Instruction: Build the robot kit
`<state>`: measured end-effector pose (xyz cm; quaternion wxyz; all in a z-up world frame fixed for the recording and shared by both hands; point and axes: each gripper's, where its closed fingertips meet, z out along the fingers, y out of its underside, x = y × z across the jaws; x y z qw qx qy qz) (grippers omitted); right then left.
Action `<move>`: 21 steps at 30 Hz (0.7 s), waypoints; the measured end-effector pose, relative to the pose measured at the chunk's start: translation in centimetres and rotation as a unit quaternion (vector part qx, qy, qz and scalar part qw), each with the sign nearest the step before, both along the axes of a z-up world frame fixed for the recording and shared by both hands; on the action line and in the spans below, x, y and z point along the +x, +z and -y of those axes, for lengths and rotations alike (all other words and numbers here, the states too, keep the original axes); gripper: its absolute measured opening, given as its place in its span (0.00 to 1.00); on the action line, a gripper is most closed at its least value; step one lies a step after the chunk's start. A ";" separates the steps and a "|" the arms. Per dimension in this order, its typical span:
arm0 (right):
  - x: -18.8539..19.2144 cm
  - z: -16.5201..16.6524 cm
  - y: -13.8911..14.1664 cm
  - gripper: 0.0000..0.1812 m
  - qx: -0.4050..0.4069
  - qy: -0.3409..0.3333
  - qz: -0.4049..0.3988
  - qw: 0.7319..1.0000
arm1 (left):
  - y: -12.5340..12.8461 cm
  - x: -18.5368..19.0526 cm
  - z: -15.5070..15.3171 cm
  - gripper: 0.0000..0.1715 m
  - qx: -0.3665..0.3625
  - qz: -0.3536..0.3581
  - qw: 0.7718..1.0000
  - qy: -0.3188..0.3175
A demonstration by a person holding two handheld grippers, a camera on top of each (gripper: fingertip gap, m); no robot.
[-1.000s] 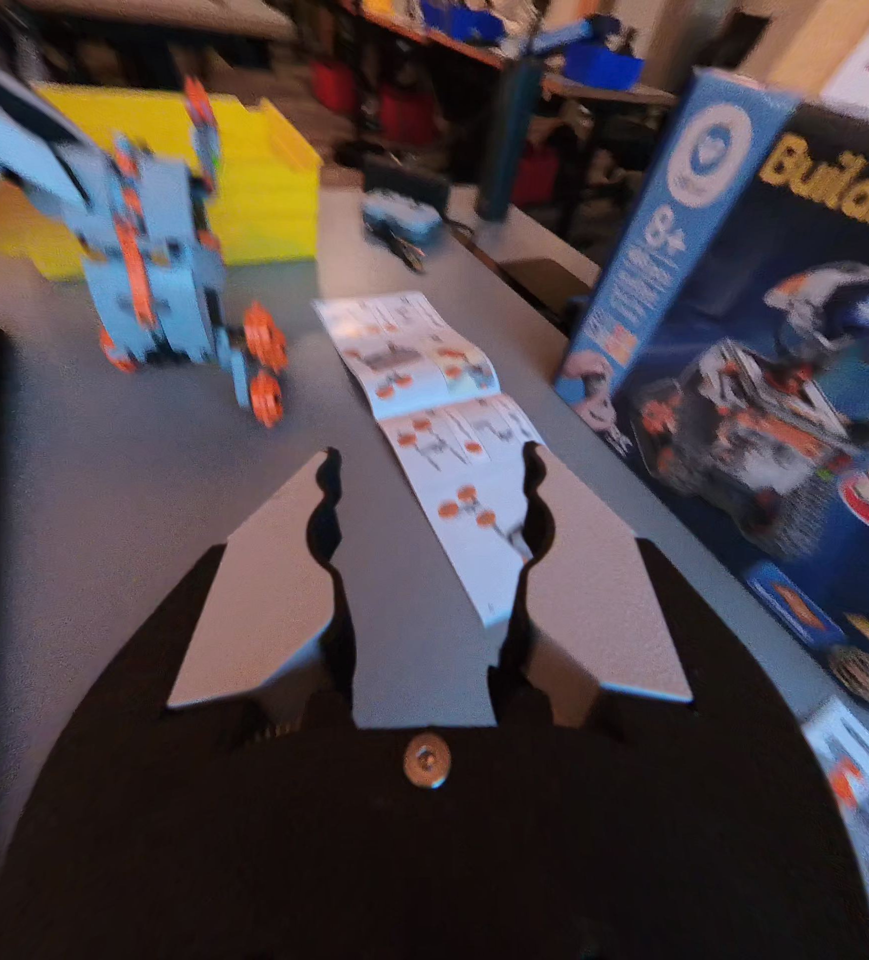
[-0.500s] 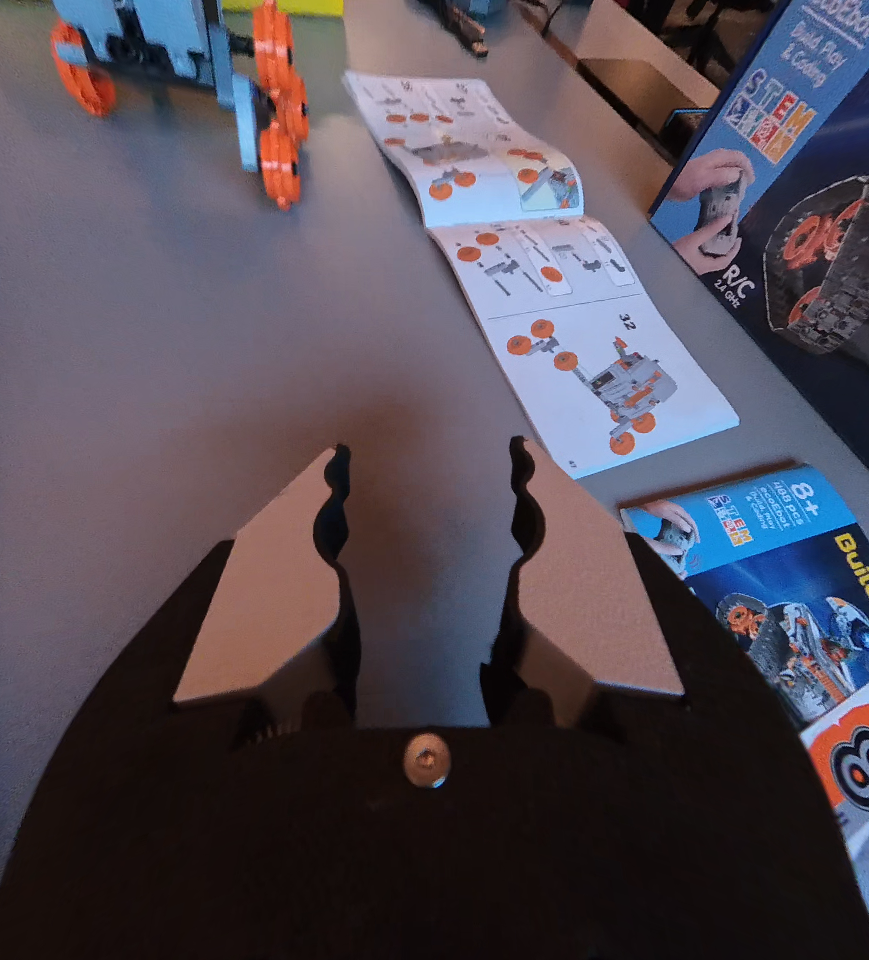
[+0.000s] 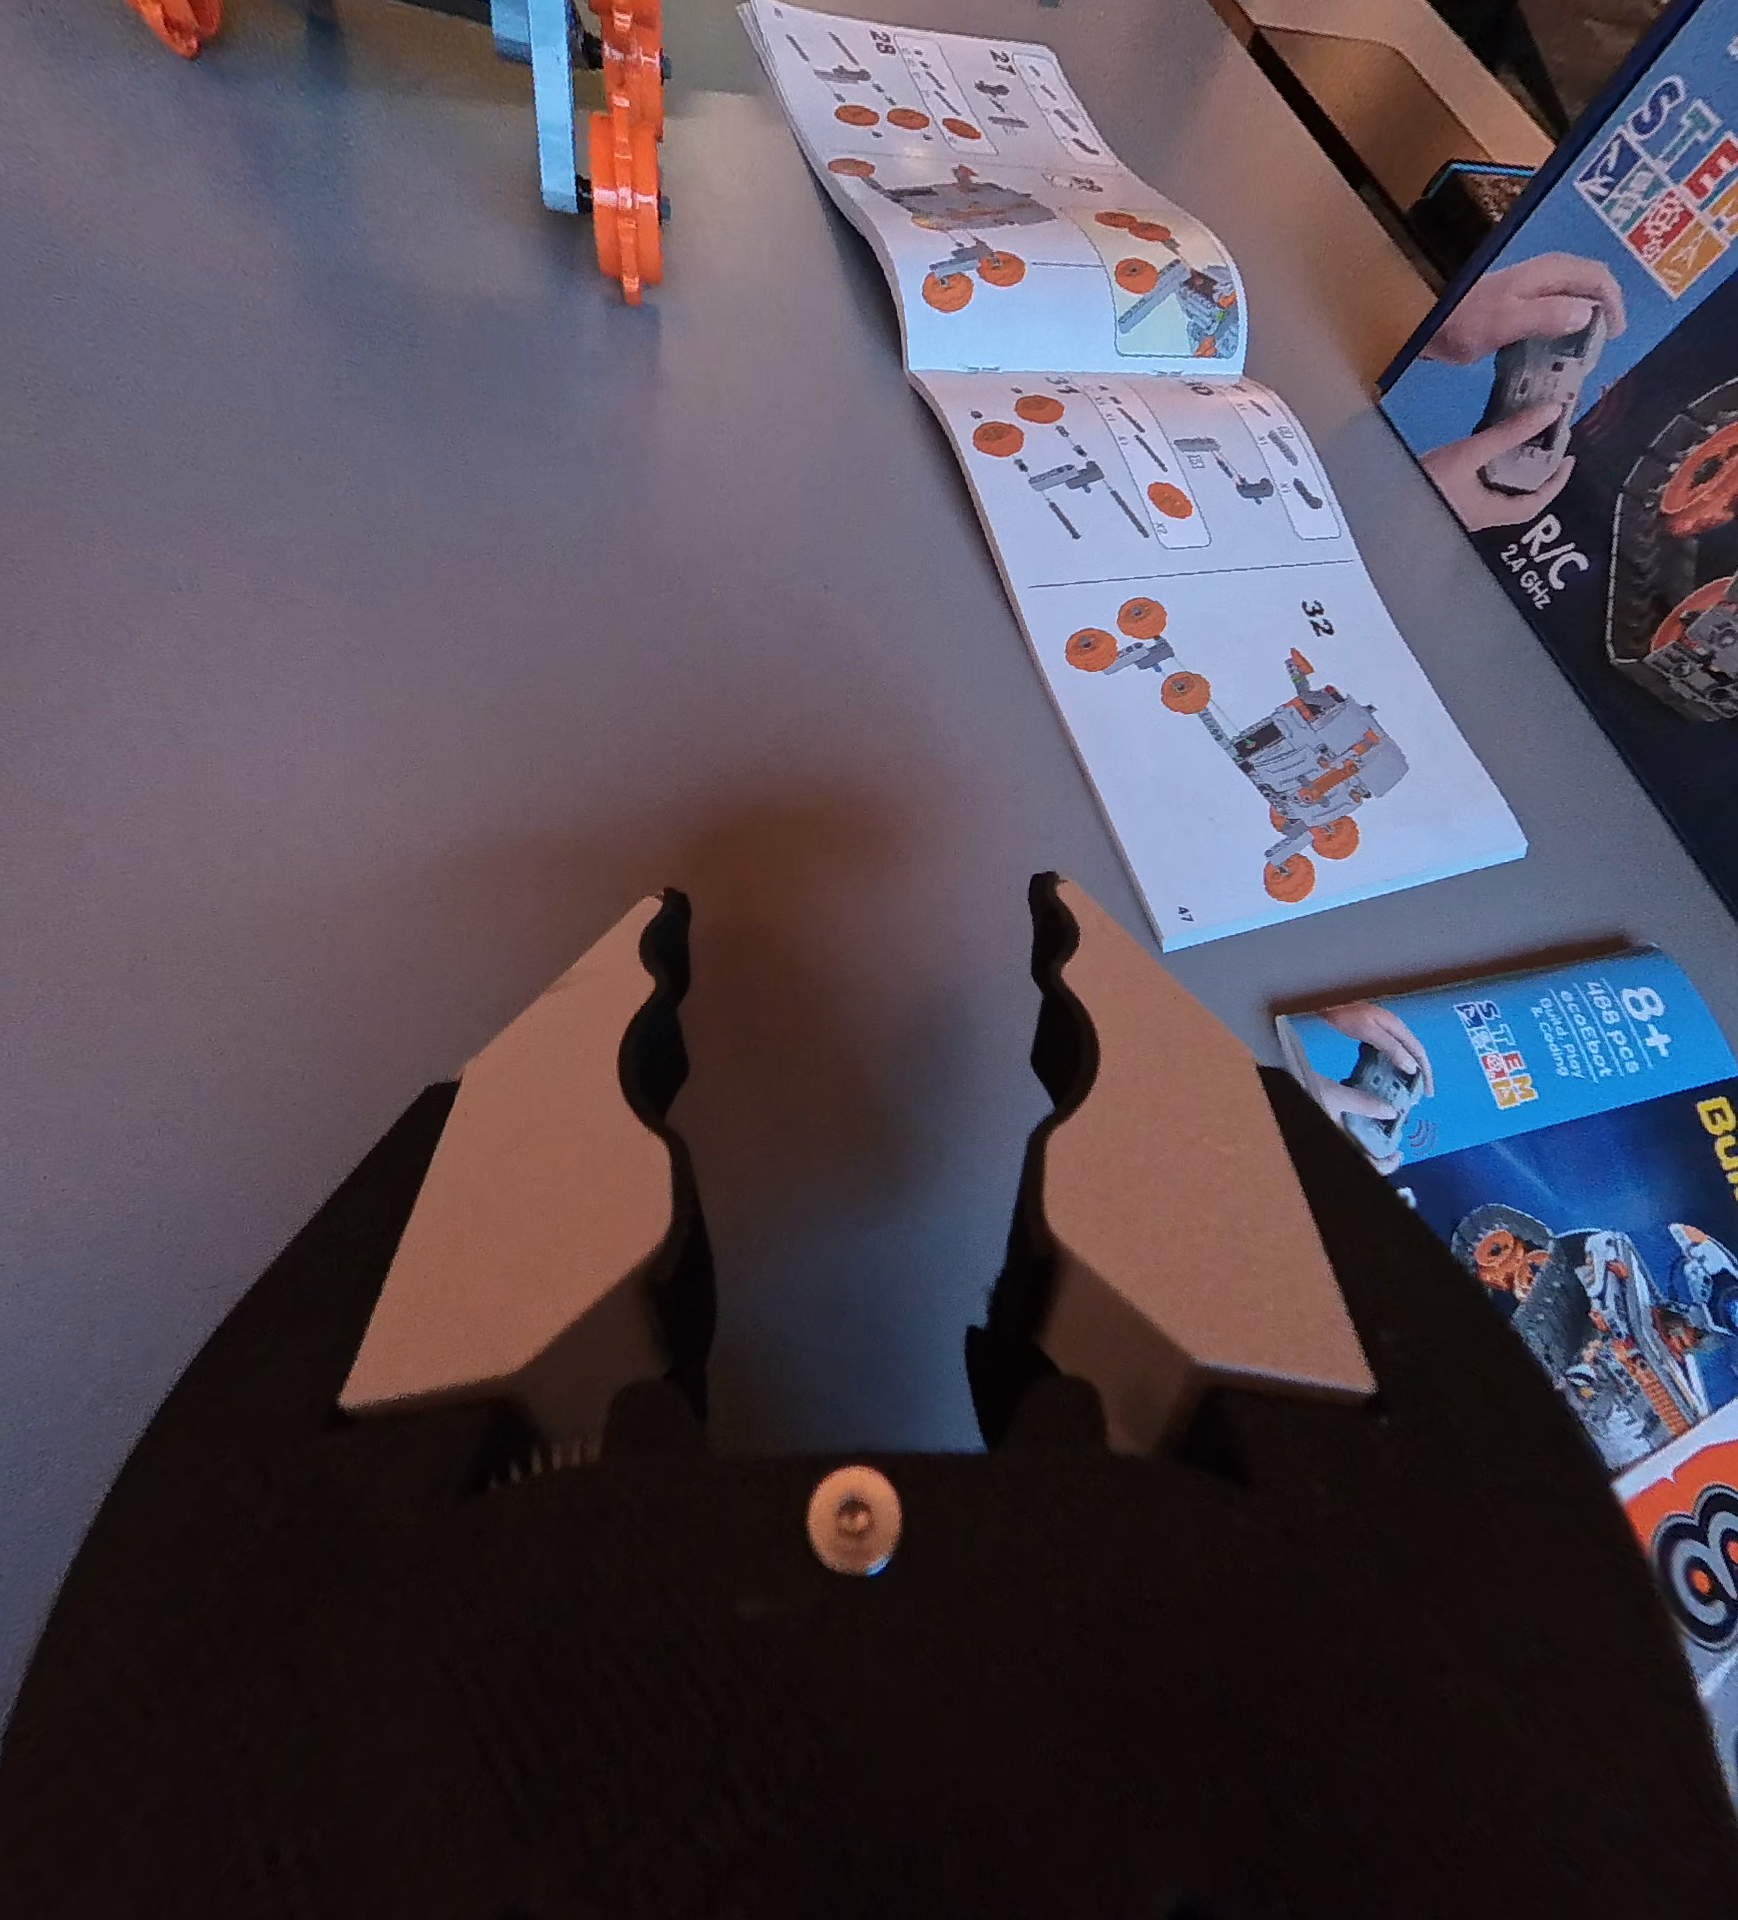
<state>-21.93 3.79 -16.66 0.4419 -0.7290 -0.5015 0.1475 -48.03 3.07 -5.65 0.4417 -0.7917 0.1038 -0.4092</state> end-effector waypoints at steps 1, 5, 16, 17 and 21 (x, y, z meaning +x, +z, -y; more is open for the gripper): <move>0.0 0.0 0.0 0.37 0.002 0.000 0.002 1.000 | 0.1 0.1 0.1 0.34 -0.001 0.008 1.000 -0.004; 0.0 0.1 -0.1 0.37 0.004 0.001 0.007 1.000 | 0.2 0.1 0.2 0.36 0.004 0.014 1.000 -0.007; -3.4 1.9 1.2 0.42 -0.034 0.028 -0.053 0.998 | 0.4 -0.3 0.5 0.34 0.025 0.011 1.000 0.003; -5.3 2.7 2.1 0.43 -0.061 0.046 -0.089 0.993 | 0.5 -0.3 0.5 0.34 0.026 0.012 1.000 0.005; -13.7 4.1 5.7 0.49 -0.066 0.095 -0.152 0.982 | 0.2 -1.4 -0.3 0.44 0.053 -0.006 0.997 0.060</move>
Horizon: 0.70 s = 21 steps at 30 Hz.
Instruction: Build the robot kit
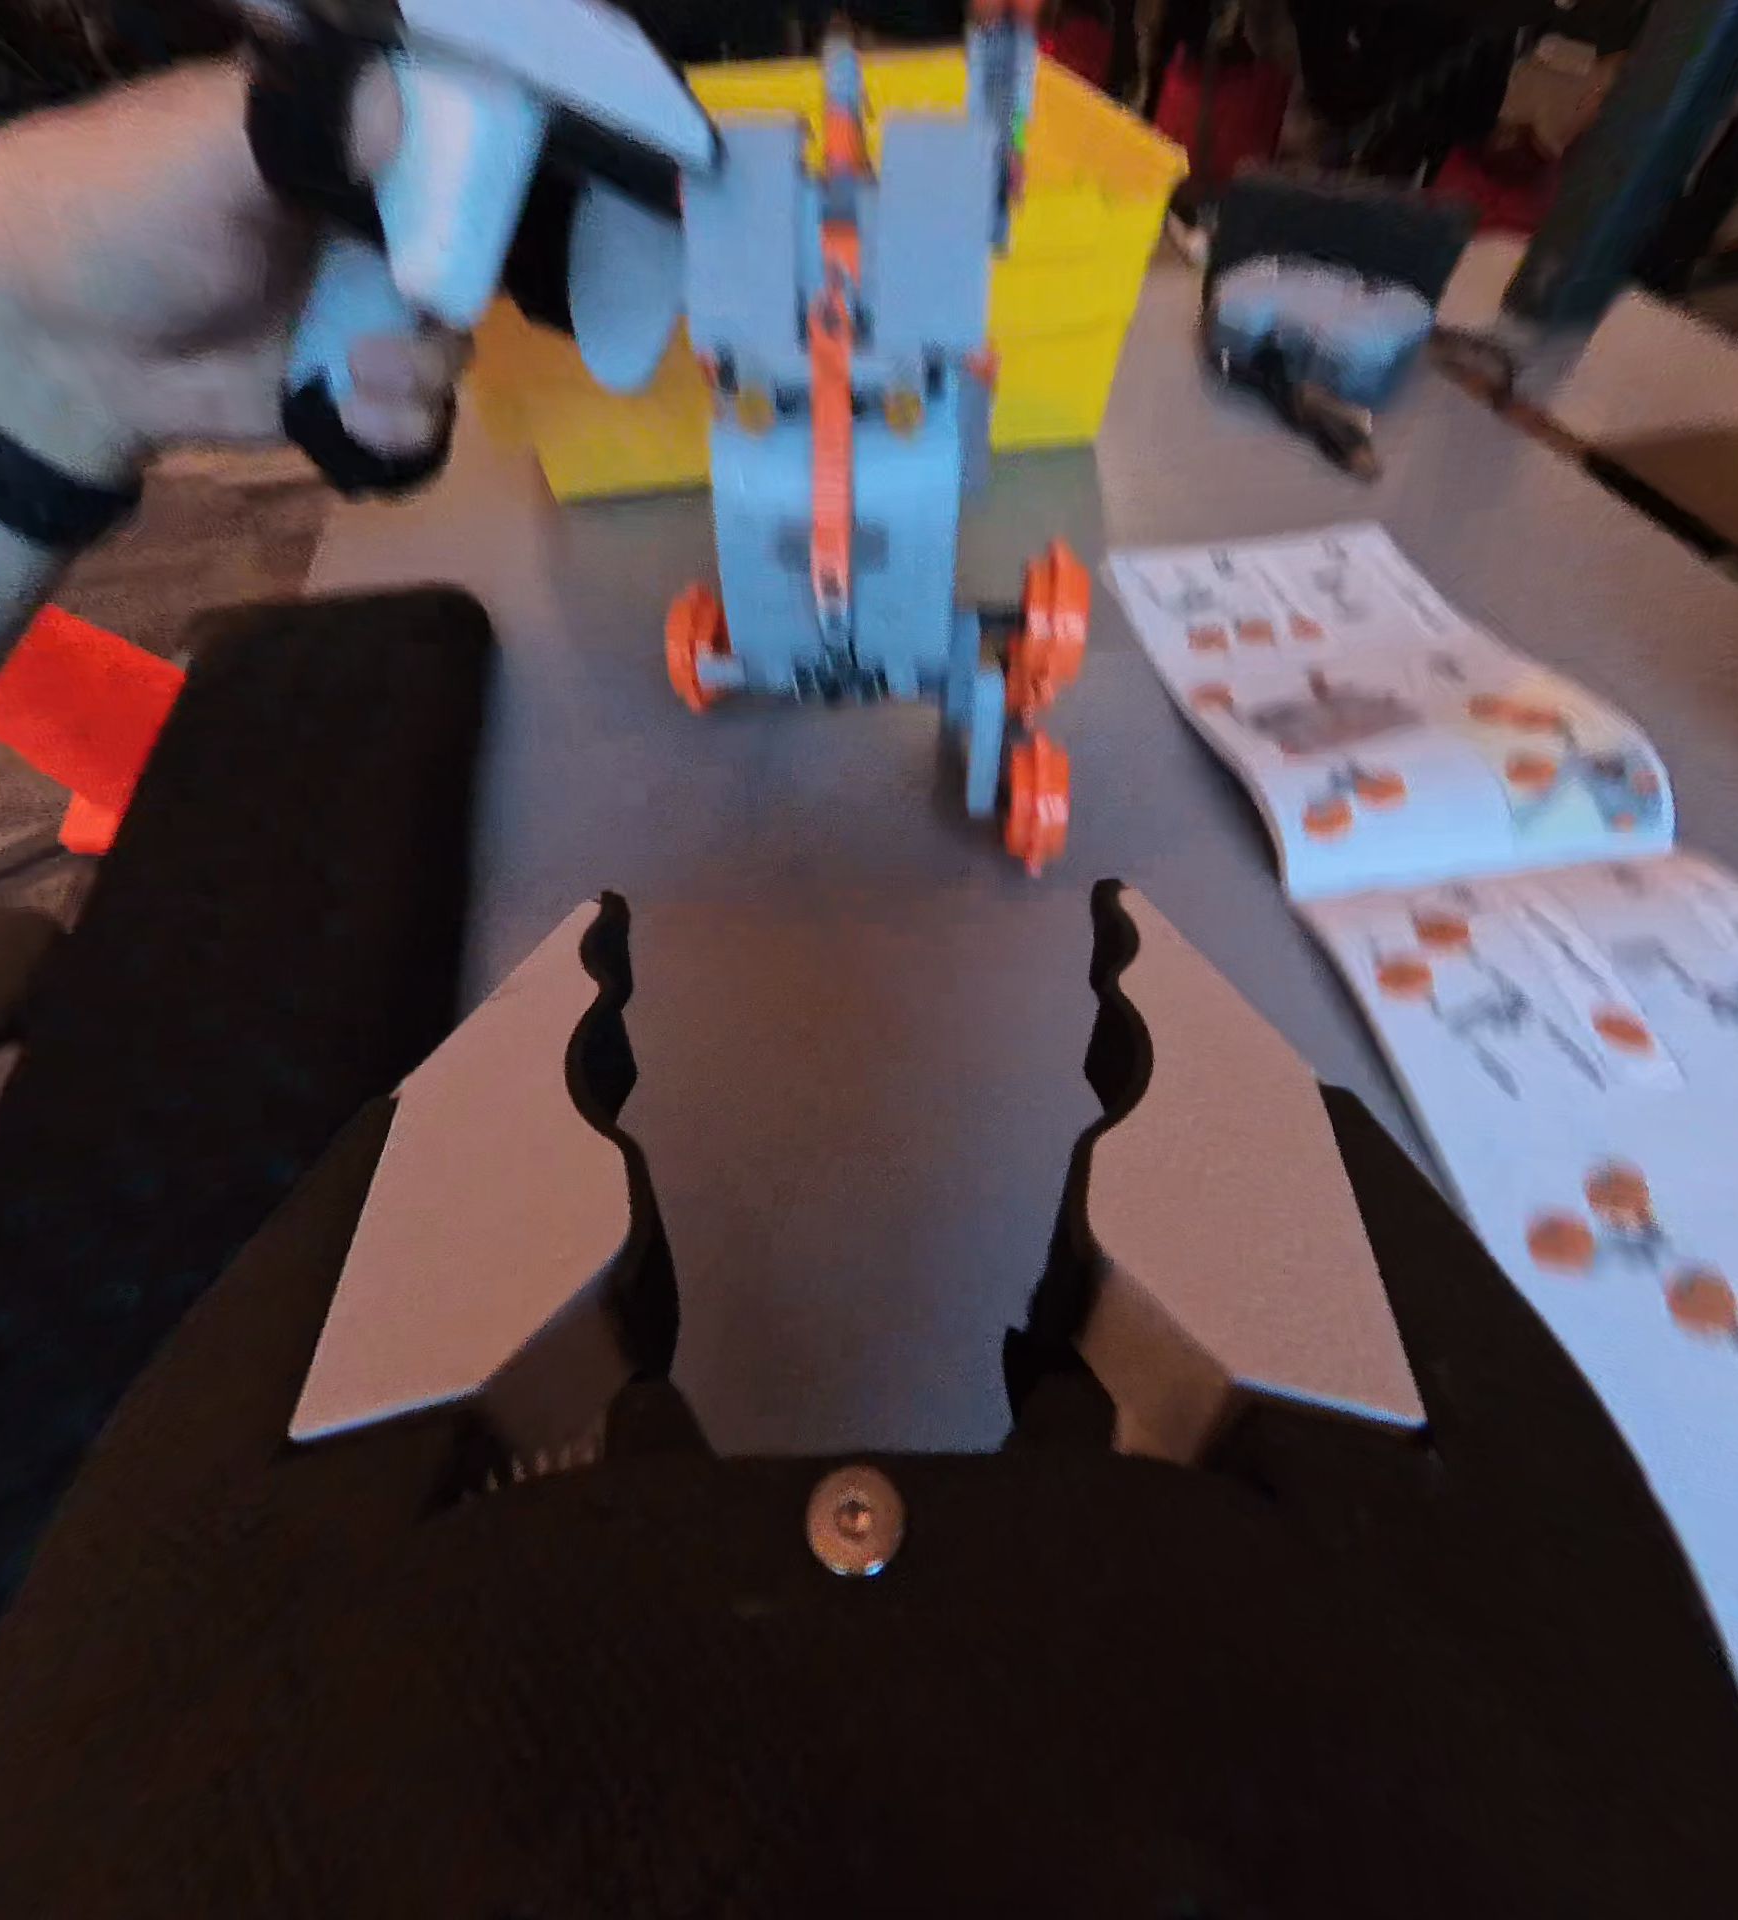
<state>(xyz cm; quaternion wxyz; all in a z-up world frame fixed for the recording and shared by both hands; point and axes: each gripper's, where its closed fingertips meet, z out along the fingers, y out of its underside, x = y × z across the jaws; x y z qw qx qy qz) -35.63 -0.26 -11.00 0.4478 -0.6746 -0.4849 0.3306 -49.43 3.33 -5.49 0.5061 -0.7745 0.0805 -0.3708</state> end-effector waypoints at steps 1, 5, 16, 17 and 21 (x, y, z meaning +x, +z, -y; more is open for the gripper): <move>-1.9 -0.3 0.8 0.50 0.018 -0.003 -0.015 1.000 | 0.1 0.1 0.1 0.43 0.010 -0.004 1.000 -0.004; -6.3 -2.0 2.1 0.51 0.068 -0.068 -0.064 0.993 | 0.8 1.1 0.9 0.43 0.020 0.015 0.999 -0.039; -7.6 -1.3 2.1 0.47 -0.026 -0.168 -0.135 0.976 | 1.0 1.1 0.5 0.43 0.027 0.052 0.996 -0.069; -7.7 -1.3 2.0 0.47 -0.022 -0.171 -0.134 0.976 | 0.9 1.3 0.5 0.43 0.025 0.055 0.996 -0.072; -8.6 -1.4 1.7 0.47 -0.013 -0.155 -0.134 0.979 | 0.4 1.7 0.0 0.39 0.028 0.047 0.997 -0.060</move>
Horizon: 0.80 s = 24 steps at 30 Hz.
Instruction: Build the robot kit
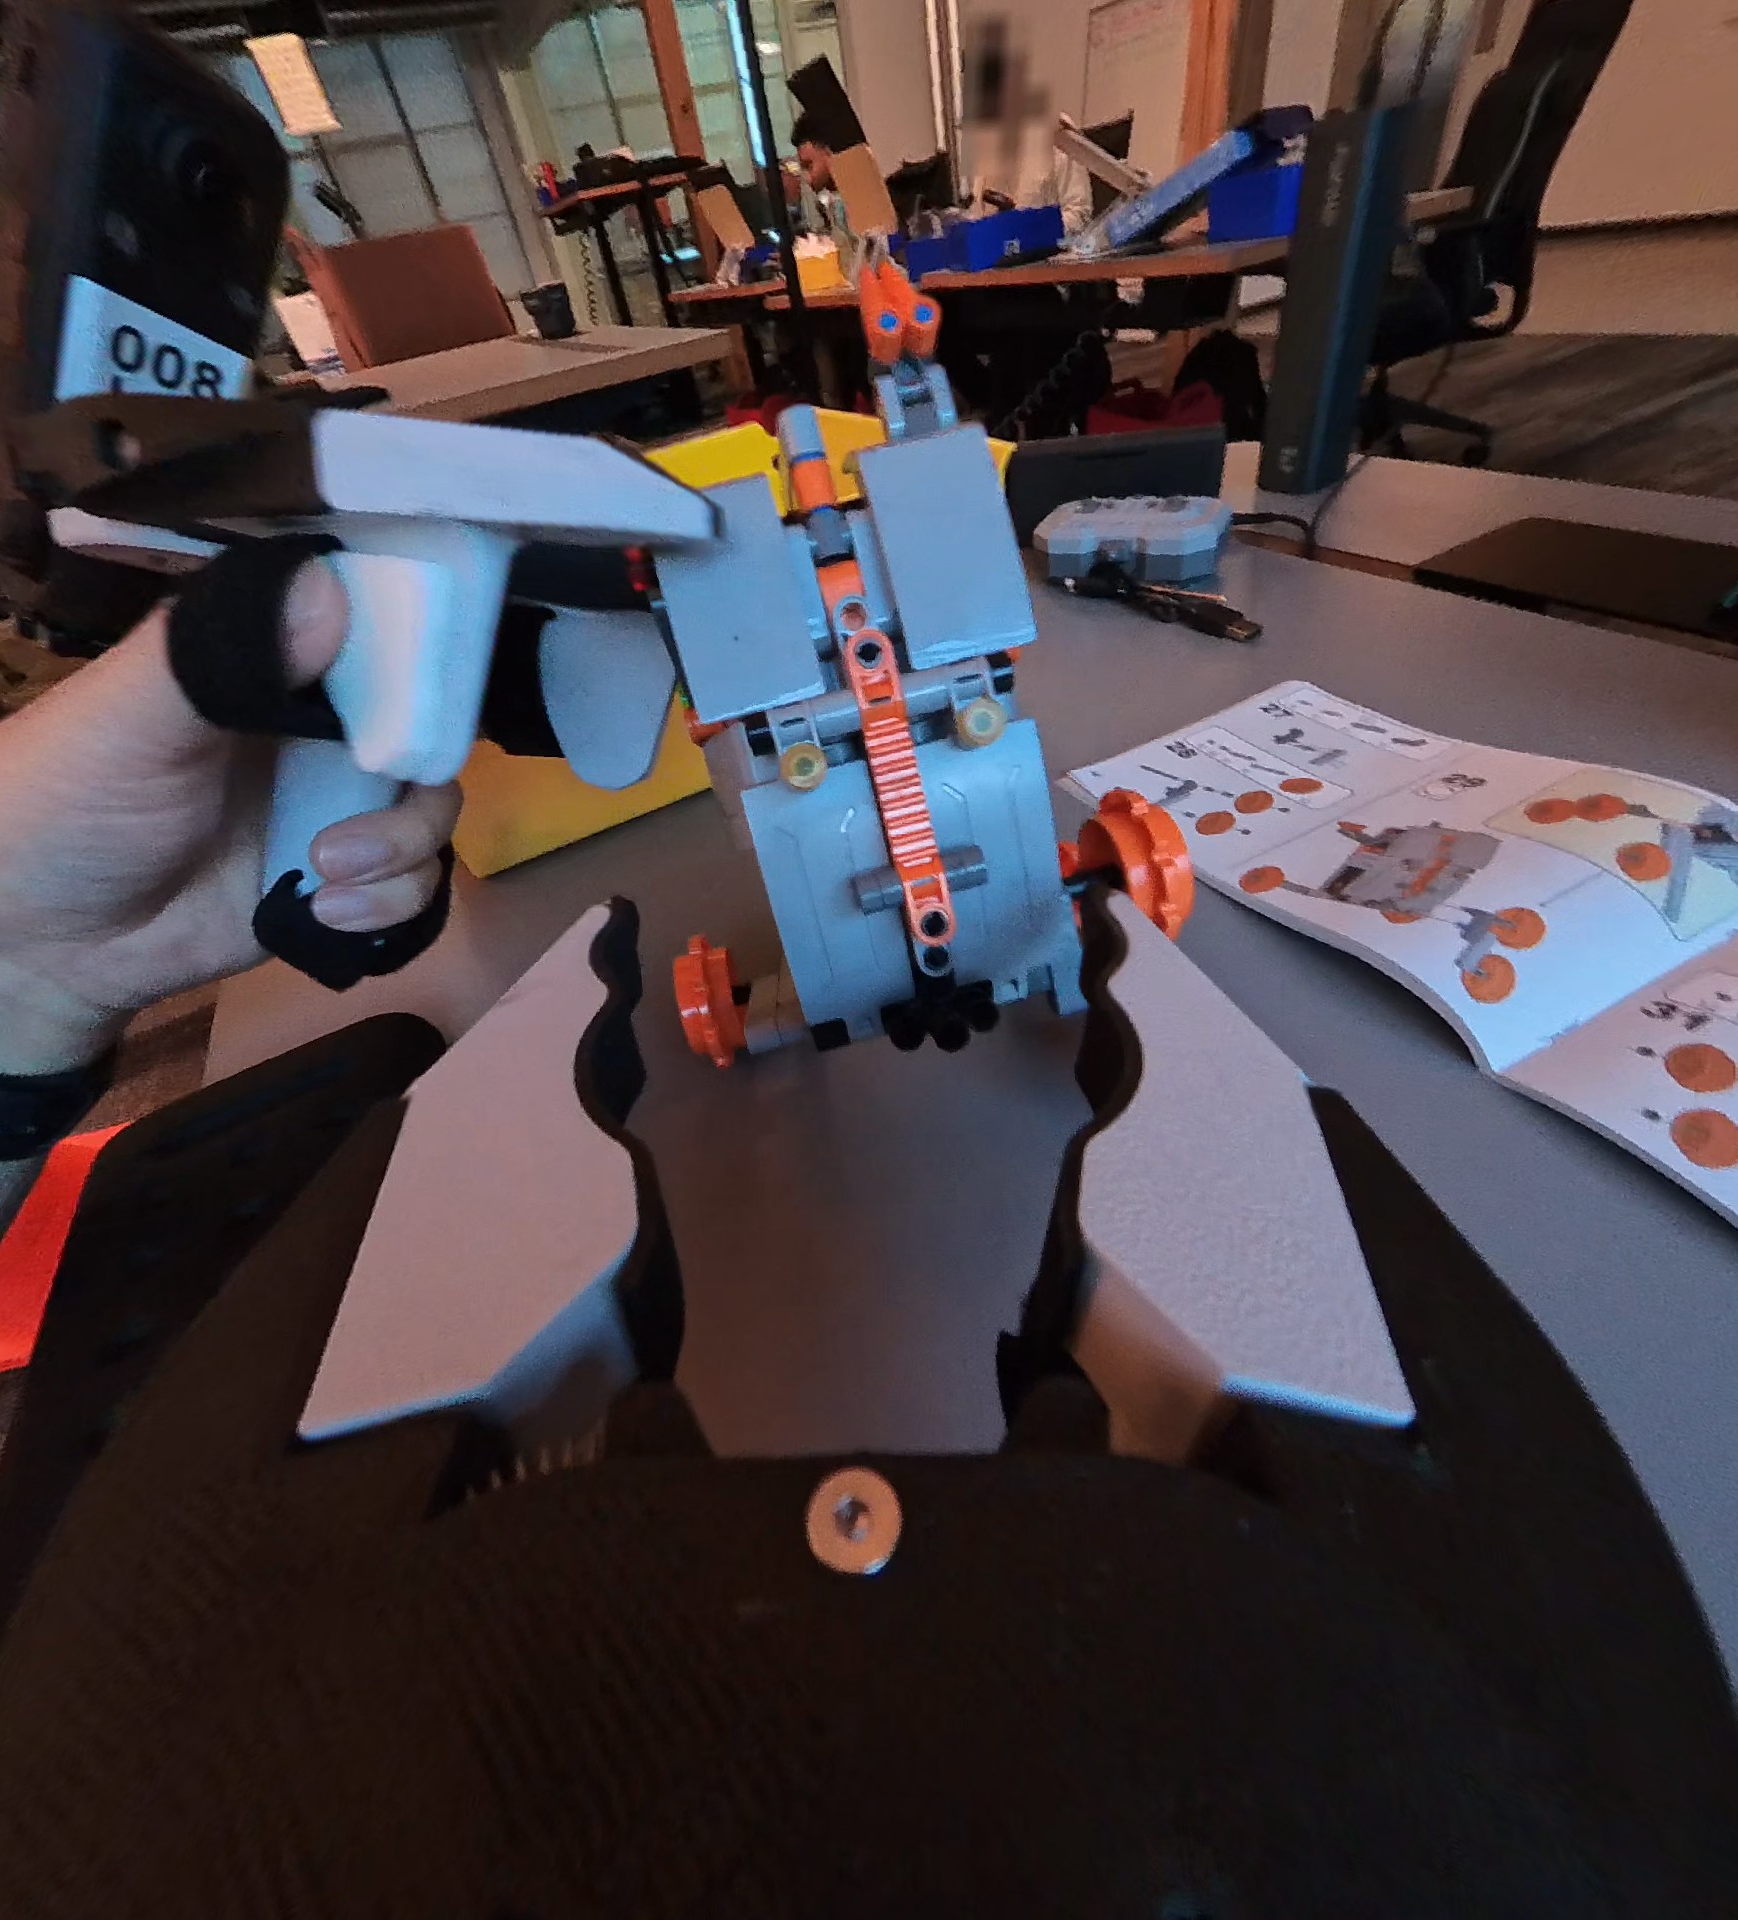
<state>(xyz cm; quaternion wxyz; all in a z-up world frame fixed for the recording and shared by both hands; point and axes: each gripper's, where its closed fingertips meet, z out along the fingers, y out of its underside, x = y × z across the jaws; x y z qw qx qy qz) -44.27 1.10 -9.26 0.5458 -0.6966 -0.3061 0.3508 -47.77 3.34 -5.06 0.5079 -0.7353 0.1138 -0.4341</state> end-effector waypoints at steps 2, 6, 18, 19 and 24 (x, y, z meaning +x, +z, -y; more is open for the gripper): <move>-0.2 -0.4 -0.2 0.47 0.014 -0.001 0.010 1.000 | -0.2 0.0 -0.2 0.36 0.014 -0.009 1.000 0.013; -0.9 -0.8 -0.8 0.43 0.011 0.010 0.020 1.000 | -0.2 -0.1 -0.1 0.35 0.038 -0.010 0.999 0.028; -1.1 -1.8 -1.1 0.36 0.013 0.010 0.022 1.000 | -0.2 -0.3 -0.6 0.35 0.036 0.013 0.999 0.030; -1.2 -1.9 -1.1 0.36 0.017 0.008 0.025 1.000 | -0.2 -0.3 -0.6 0.35 0.033 0.012 0.999 0.027; -1.6 -2.4 -1.2 0.35 0.014 0.007 0.024 1.000 | -0.2 -0.4 -1.0 0.35 0.023 -0.005 1.000 0.009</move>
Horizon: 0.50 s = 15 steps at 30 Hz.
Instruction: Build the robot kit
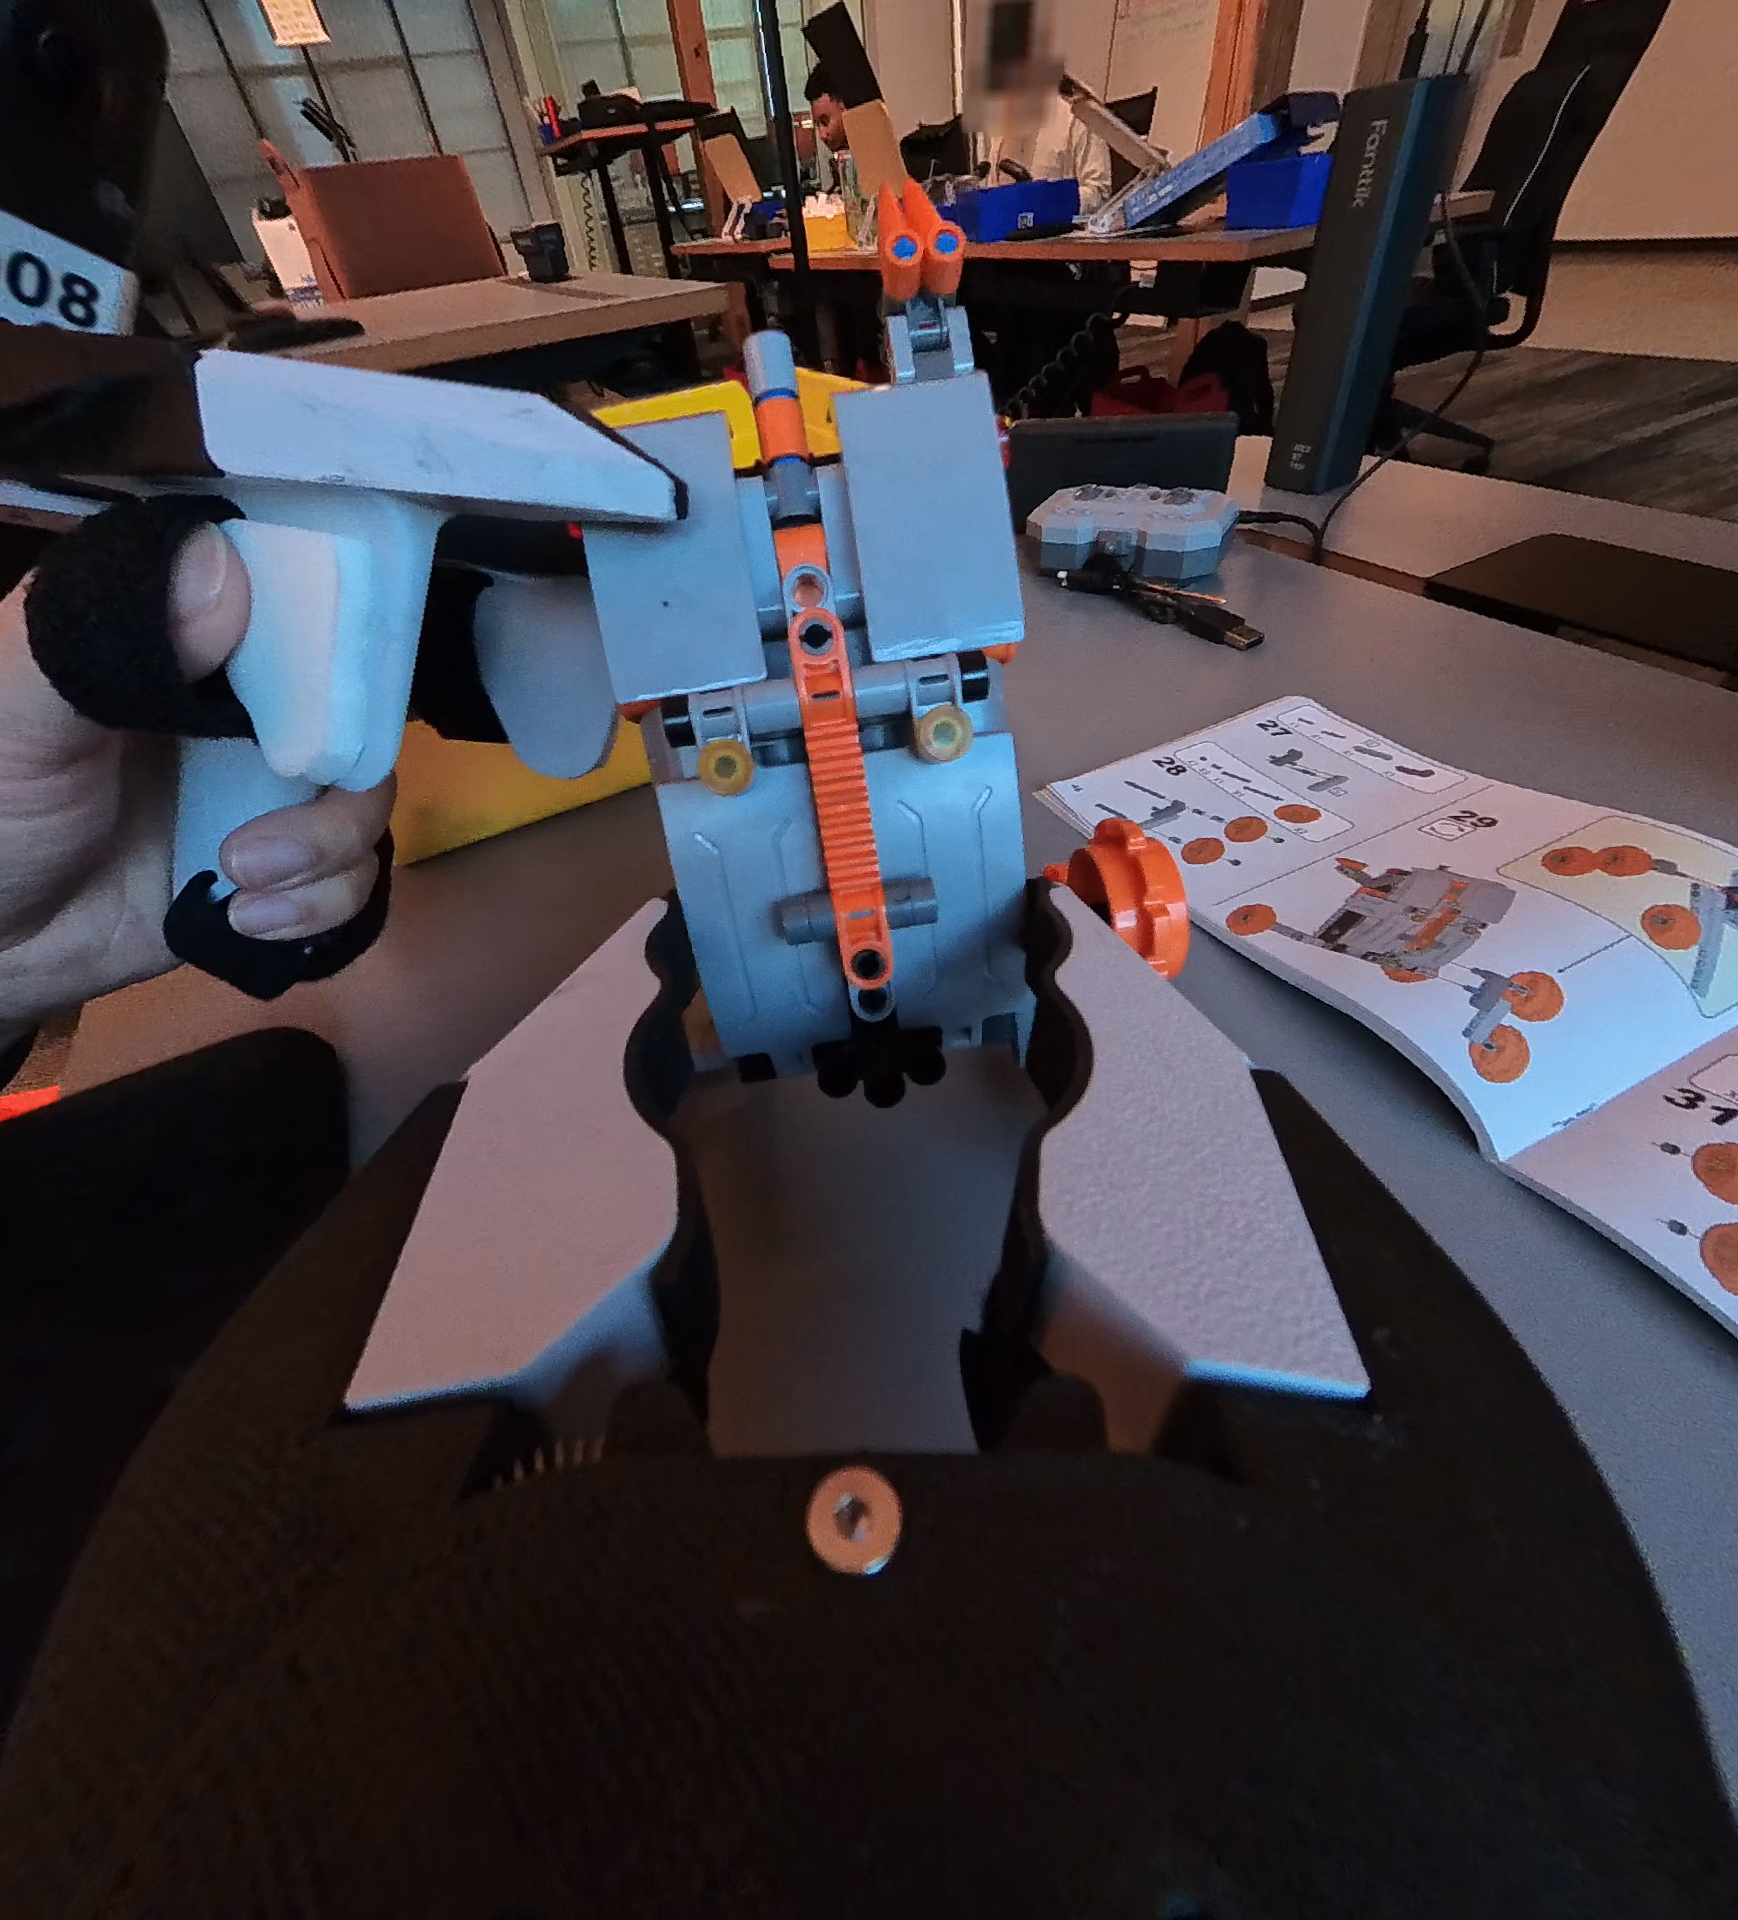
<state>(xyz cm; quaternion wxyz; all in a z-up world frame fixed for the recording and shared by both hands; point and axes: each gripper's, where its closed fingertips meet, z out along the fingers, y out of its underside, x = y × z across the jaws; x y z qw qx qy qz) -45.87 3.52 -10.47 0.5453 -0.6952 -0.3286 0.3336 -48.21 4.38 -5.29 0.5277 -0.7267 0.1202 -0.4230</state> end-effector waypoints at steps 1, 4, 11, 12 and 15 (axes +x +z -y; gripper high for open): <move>0.0 0.0 0.0 0.35 -0.001 0.000 -0.003 1.000 | 0.0 0.0 -0.1 0.35 -0.004 0.001 1.000 -0.001; -0.2 -0.1 0.0 0.35 0.004 -0.003 0.000 1.000 | -0.1 -0.1 -0.2 0.34 -0.004 -0.013 1.000 0.000; -1.7 -1.2 -0.1 0.35 0.011 -0.016 0.003 1.000 | -0.2 -1.7 -1.4 0.33 -0.033 -0.071 0.997 0.003; -1.9 -1.4 -0.1 0.35 0.010 -0.020 0.003 1.000 | -0.2 -1.9 -1.6 0.33 -0.037 -0.084 0.996 0.007; -2.0 -1.4 -0.2 0.35 -0.004 -0.016 0.006 1.000 | -0.1 -2.2 -2.0 0.30 -0.030 -0.107 0.994 0.018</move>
